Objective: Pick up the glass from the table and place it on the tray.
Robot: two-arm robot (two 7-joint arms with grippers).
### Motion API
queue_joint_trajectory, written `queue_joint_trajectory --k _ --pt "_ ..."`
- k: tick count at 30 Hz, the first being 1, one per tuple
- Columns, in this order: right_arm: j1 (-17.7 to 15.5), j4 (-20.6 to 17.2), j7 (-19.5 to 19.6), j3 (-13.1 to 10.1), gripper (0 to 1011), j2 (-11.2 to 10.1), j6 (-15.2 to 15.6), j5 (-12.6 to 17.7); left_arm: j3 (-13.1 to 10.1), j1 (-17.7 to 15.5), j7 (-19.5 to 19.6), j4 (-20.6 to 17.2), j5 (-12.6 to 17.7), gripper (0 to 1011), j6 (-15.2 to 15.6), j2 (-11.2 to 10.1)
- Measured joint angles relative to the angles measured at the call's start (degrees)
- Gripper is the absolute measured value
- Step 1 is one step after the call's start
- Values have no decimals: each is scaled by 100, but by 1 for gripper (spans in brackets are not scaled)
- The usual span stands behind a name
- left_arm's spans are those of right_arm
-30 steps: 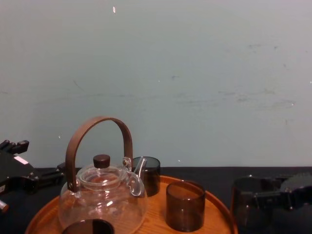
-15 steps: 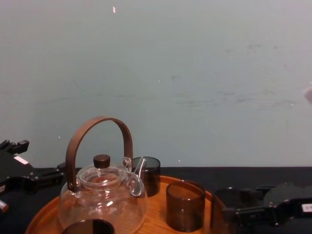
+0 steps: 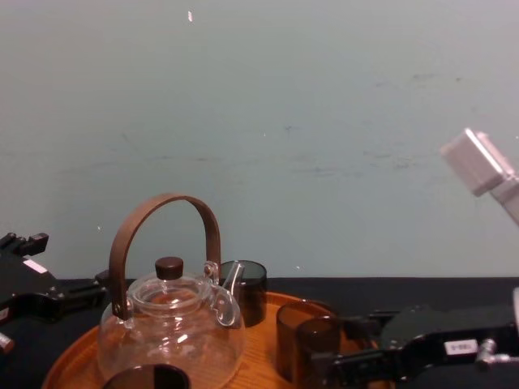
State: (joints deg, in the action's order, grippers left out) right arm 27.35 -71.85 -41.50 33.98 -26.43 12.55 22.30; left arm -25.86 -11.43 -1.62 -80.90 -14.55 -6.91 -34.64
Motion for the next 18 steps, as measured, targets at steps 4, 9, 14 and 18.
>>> queue_joint_trajectory --k 4,9,14,18 --pt "96 75 -23 132 899 80 -7 0 0 0 0 0 0 1001 0 0" --pt "227 222 -32 294 899 182 -19 0 0 0 0 0 0 1001 0 0" --pt "339 369 -33 413 899 269 -36 0 0 0 0 0 0 1001 0 0" --pt "420 506 -32 487 899 345 -52 -1 0 0 0 0 0 1001 0 0"
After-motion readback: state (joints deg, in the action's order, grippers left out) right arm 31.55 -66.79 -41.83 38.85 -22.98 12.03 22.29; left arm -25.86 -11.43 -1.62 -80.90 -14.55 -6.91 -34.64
